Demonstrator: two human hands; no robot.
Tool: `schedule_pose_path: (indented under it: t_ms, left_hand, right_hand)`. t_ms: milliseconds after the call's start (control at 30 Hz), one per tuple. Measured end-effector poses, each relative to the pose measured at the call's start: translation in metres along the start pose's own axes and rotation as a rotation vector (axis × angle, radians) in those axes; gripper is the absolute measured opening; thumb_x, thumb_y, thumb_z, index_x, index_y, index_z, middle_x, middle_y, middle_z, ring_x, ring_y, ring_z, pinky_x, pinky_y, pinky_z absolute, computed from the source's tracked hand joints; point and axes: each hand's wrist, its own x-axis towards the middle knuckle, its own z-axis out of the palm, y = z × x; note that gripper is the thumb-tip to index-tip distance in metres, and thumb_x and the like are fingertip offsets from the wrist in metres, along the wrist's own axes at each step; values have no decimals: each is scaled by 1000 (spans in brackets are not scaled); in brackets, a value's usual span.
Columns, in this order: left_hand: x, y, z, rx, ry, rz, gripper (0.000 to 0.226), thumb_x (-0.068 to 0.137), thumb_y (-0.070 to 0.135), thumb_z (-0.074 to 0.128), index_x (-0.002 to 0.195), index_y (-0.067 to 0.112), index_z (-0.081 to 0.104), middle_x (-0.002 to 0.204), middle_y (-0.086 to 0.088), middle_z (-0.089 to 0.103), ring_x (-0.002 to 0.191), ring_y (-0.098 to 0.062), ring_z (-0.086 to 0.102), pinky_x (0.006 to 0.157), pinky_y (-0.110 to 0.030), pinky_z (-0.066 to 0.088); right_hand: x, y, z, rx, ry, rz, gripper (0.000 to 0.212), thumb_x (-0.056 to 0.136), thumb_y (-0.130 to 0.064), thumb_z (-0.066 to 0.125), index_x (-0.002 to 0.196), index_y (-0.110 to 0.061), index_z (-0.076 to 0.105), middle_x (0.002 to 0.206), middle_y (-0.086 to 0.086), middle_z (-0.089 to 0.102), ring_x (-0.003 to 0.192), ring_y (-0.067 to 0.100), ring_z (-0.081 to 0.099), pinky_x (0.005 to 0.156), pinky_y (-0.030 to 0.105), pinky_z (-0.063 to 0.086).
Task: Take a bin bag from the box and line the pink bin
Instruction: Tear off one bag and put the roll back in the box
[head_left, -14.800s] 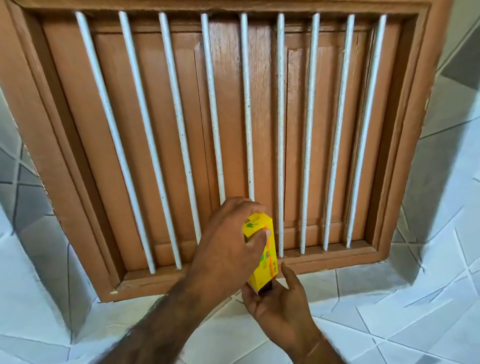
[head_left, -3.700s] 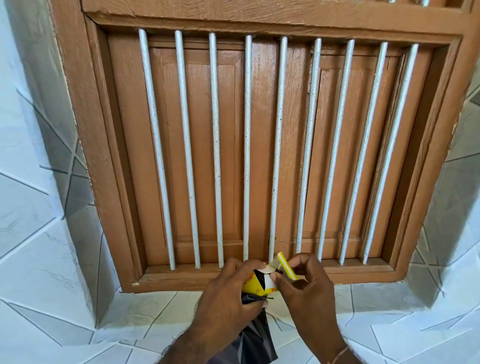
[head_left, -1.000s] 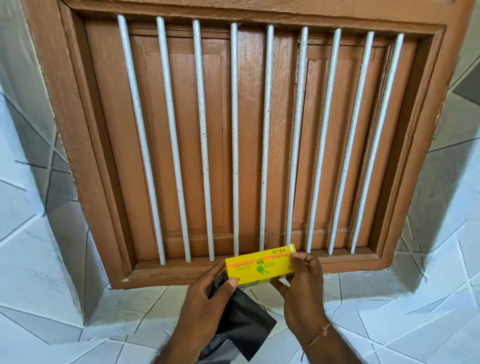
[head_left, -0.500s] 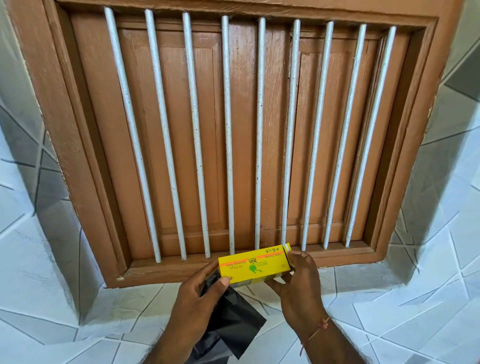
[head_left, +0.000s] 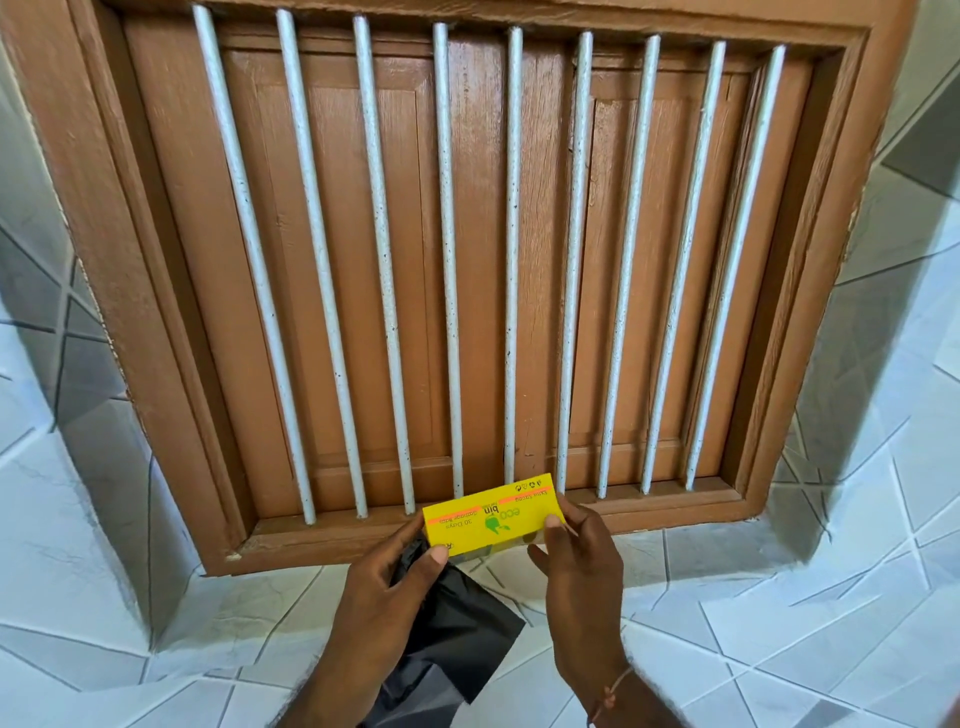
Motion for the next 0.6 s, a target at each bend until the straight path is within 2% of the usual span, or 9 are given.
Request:
schedule_pose_path:
  t_ms: [133, 200, 267, 300, 367, 433, 500, 600]
  left_hand:
    - [1, -1, -7, 90, -62, -19, 43, 83, 43, 62, 125, 33, 64, 119, 24, 67, 115, 2, 57, 104, -28, 40]
    - [2, -3, -8, 172, -98, -29, 36, 84, 46, 61, 118, 35, 67, 113, 25, 69, 109, 4, 60, 97, -24, 44]
    - [3, -4, -5, 253, -59, -44, 18, 87, 43, 62, 99, 34, 72, 93, 30, 71, 93, 3, 63, 80, -17, 44]
    - [3, -4, -3, 292, -20, -42, 14, 88, 41, 63, 84, 30, 71, 78, 31, 68, 82, -1, 63, 71, -18, 42]
    - [2, -6, -1, 348, 54, -43, 26, 88, 38, 63, 65, 27, 59, 62, 24, 63, 68, -5, 56, 65, -23, 40]
    - [2, -8, -4, 356, 90, -68, 17, 89, 38, 61, 74, 31, 61, 73, 19, 65, 75, -8, 59, 74, -28, 43]
    - [2, -12, -10, 345, 107, -96, 16, 91, 39, 59, 82, 28, 67, 81, 12, 69, 80, -11, 63, 79, -31, 45]
    - [2, -9, -17, 298, 180, -104, 28, 92, 38, 56, 72, 21, 63, 70, 5, 65, 73, -16, 62, 73, -33, 47]
  right_hand:
    - [4, 13, -6, -78, -42, -5, 12, 89, -18, 64, 99, -26, 68, 104, 0, 75, 101, 22, 68, 91, 45, 55]
    - [9, 17, -8, -48, -48, 42, 11, 89, -14, 65, 96, -23, 68, 102, 3, 74, 99, 25, 68, 88, 47, 56]
    - [15, 24, -10, -21, 0, 94, 8, 88, -11, 66, 93, -18, 68, 100, 6, 73, 96, 28, 68, 86, 47, 57]
    - [18, 29, -10, -25, 47, 115, 7, 87, -10, 67, 91, -16, 68, 98, 7, 72, 95, 30, 67, 86, 47, 56]
    - [24, 40, -13, -87, 167, 140, 3, 87, -10, 67, 88, -13, 66, 94, 8, 69, 94, 32, 64, 84, 41, 52]
    - [28, 49, -15, -175, 243, 120, 4, 87, -13, 67, 89, -11, 64, 89, 8, 66, 91, 31, 62, 79, 35, 46]
    - [29, 55, -17, -240, 249, 55, 7, 87, -17, 68, 87, -13, 63, 84, 4, 65, 87, 29, 62, 76, 32, 43]
    - [33, 63, -18, -364, 183, -31, 8, 86, -21, 69, 85, -18, 62, 81, 1, 65, 84, 28, 62, 75, 33, 46]
